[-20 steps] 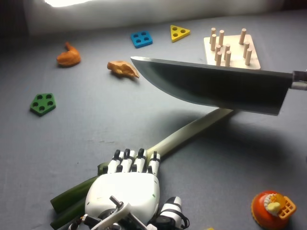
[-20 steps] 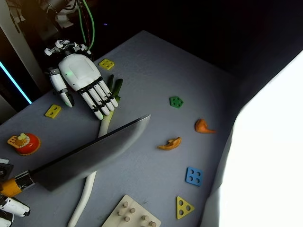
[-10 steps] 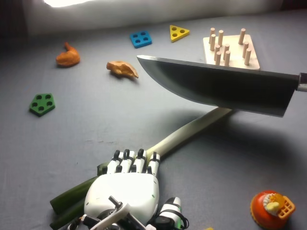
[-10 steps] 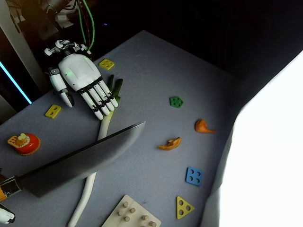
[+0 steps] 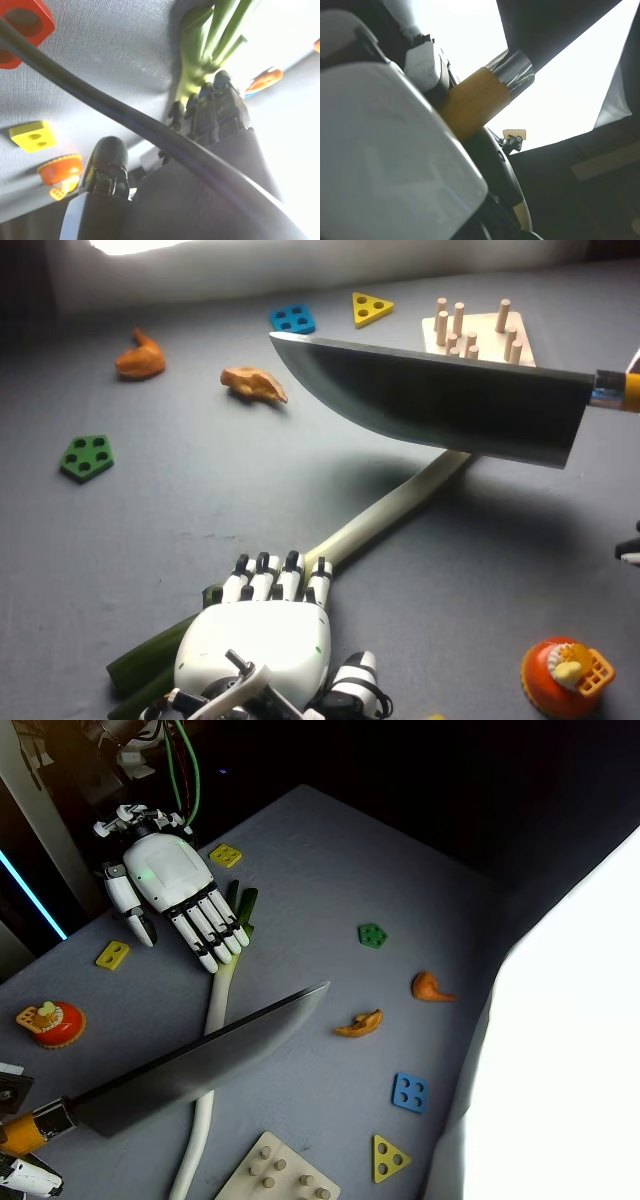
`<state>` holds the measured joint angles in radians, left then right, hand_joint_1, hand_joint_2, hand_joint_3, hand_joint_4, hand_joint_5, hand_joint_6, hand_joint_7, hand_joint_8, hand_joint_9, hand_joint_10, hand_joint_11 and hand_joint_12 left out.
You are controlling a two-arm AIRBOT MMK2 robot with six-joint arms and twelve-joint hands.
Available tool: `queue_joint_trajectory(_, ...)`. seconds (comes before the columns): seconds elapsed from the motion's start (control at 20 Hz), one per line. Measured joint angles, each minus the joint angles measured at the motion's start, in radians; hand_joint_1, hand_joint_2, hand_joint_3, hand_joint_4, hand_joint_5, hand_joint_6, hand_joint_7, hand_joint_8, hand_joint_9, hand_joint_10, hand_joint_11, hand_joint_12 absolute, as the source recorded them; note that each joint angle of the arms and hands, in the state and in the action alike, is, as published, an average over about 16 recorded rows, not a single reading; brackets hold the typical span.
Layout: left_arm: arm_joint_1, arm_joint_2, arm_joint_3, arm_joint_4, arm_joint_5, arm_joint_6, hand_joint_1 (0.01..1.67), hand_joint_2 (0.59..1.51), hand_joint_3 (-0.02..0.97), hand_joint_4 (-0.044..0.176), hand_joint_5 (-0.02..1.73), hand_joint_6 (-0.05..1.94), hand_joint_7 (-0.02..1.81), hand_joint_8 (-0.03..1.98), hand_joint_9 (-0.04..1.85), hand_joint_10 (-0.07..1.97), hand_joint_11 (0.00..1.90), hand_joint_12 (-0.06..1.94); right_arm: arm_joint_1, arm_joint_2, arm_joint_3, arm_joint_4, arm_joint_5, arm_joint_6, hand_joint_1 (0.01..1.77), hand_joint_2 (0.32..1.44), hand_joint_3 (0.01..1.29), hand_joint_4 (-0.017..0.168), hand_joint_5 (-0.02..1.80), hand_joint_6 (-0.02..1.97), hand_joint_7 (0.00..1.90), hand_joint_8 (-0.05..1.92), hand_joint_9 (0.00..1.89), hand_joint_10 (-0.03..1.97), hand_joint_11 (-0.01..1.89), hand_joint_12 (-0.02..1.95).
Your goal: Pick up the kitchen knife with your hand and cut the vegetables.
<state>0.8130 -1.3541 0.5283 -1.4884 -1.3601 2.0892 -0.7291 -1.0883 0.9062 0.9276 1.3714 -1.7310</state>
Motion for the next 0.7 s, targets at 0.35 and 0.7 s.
queue_joint_trajectory(0.35, 0.0, 0.0, -0.001, 0.0, 0.002, 0.0, 0.01, 1.504, 0.015, 0.004, 0.02, 0.01, -0.01, -0.02, -0.01, -0.01, 0.02, 0.0, 0.155, 0.056, 0.064, -0.003, -0.158, 0.011, 1.56, 0.63, 0.96, 0.166, 1.35, 1.89, 1.51, 1.76, 1.56, 1.79, 1.59, 1.81)
queue_joint_trajectory(0.7, -0.003, 0.0, -0.001, -0.003, 0.003, 0.0, 0.01, 1.503, 0.01, 0.004, 0.02, 0.01, -0.01, -0.02, -0.01, -0.01, 0.02, 0.0, 0.267, 0.081, 0.225, -0.151, -0.372, 0.136, 1.56, 0.63, 0.96, 0.167, 1.34, 1.9, 1.51, 1.75, 1.56, 1.79, 1.59, 1.81)
